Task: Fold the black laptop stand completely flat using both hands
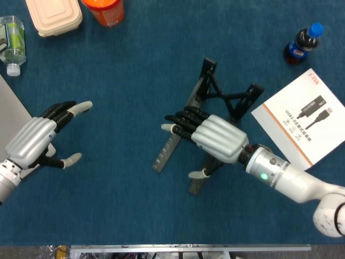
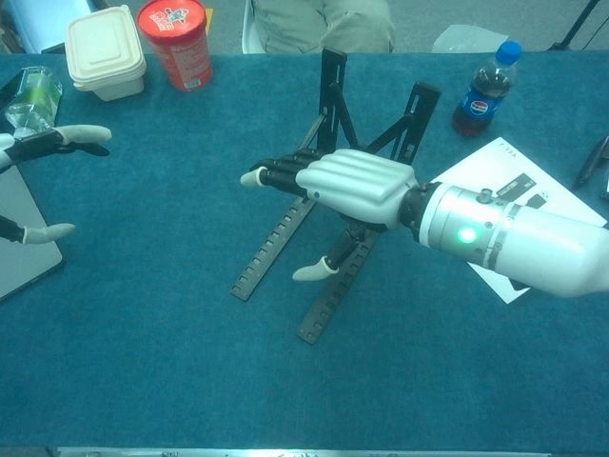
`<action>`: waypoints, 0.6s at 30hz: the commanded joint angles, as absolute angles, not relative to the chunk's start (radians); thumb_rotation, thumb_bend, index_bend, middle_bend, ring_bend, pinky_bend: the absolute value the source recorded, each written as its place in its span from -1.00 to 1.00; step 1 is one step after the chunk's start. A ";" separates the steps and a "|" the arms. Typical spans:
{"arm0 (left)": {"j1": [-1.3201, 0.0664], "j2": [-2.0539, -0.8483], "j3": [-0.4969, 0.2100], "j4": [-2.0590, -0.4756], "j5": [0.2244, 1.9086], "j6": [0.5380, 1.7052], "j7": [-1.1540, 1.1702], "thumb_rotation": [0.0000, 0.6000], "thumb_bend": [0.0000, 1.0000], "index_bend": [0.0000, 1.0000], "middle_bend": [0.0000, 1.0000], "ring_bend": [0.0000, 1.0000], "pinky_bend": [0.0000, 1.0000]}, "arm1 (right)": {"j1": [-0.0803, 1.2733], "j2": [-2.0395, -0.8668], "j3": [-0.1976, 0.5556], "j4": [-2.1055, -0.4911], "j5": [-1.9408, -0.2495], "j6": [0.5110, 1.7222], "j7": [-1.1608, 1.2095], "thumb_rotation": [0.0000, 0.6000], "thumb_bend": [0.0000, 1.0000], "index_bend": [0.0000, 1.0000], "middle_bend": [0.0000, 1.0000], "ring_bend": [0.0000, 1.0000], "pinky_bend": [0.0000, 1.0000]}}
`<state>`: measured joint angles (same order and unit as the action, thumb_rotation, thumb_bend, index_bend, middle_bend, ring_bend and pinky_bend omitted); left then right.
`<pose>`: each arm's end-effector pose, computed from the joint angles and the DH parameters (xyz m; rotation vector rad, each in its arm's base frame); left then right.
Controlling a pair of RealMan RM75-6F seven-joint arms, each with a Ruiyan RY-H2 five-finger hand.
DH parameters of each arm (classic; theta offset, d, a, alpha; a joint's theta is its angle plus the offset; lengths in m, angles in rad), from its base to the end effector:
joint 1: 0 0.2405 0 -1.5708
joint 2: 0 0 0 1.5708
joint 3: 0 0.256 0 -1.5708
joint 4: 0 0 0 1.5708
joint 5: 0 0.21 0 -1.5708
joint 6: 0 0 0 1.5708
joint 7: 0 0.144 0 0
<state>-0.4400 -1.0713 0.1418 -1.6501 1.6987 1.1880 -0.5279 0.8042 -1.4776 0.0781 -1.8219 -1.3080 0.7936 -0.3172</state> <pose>-0.2535 0.2234 0.1012 -1.8388 -1.4176 -1.1094 -0.0721 -0.2520 -0.0383 2.3823 -0.9676 1.0258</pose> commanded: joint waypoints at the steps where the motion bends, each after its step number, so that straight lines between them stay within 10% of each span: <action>1: -0.438 -1.071 0.143 -1.648 1.700 1.189 -0.530 1.00 -0.47 -0.86 -0.71 -0.89 -0.87 | 0.826 -1.512 0.104 -1.771 -1.242 0.782 -0.334 0.32 -0.74 -1.00 -0.96 -1.00 -0.99; 18: -0.428 -1.073 0.146 -1.635 1.707 1.199 -0.546 1.00 -0.47 -0.86 -0.71 -0.89 -0.87 | 0.852 -1.557 0.086 -1.661 -1.110 0.765 -0.353 0.32 -0.74 -1.00 -0.96 -1.00 -0.99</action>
